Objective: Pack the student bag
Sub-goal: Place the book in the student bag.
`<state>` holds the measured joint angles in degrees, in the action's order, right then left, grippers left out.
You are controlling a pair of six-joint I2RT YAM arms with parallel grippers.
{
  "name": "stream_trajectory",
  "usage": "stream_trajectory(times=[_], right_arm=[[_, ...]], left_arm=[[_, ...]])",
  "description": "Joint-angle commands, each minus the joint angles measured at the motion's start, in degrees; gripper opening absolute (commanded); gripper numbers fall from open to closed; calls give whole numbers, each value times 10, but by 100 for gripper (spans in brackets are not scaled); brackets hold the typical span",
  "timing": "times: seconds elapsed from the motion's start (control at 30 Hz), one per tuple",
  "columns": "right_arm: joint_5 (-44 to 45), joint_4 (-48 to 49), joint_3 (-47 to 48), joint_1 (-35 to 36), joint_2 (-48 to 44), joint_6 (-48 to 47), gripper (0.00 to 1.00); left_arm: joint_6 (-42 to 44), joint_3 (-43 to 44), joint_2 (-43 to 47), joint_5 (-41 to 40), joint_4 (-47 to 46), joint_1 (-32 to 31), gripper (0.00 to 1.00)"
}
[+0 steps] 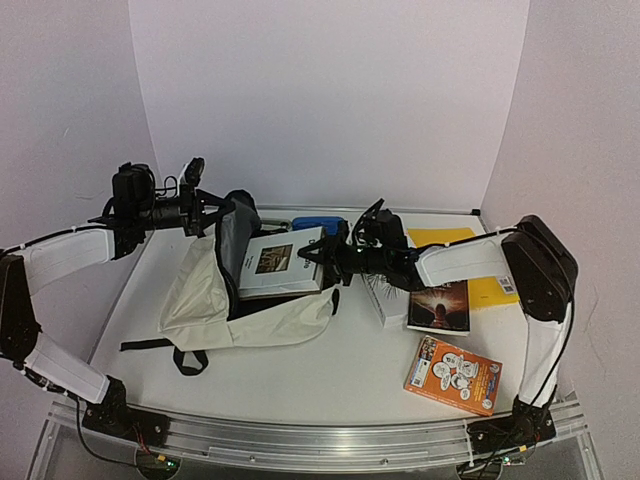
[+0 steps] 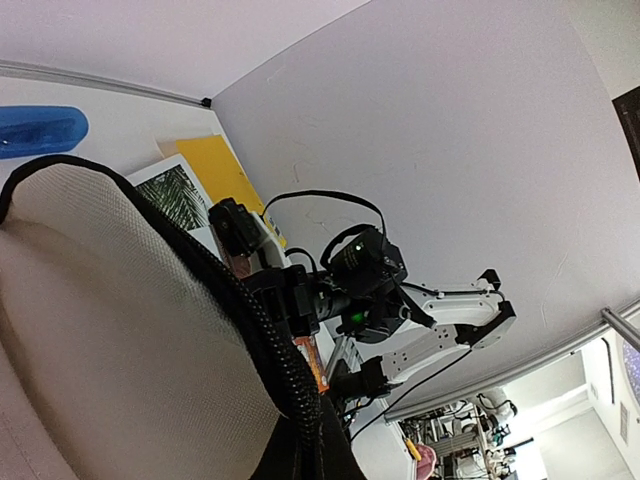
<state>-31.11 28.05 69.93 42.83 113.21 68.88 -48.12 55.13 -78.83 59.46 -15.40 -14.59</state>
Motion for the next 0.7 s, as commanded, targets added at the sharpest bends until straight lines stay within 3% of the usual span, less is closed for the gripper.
stream_trajectory(times=[0.0,0.33,0.67], right_arm=[[-5,59,67,17,40,16,29],[5,67,176,36,150,22,30],[21,69,278,38,249,25,31]], left_arm=[[-11,31,10,18,-79,-6,0],[-41,36,-25,21,-136,-25,0],[-75,62,-78,18,-180,-87,0]])
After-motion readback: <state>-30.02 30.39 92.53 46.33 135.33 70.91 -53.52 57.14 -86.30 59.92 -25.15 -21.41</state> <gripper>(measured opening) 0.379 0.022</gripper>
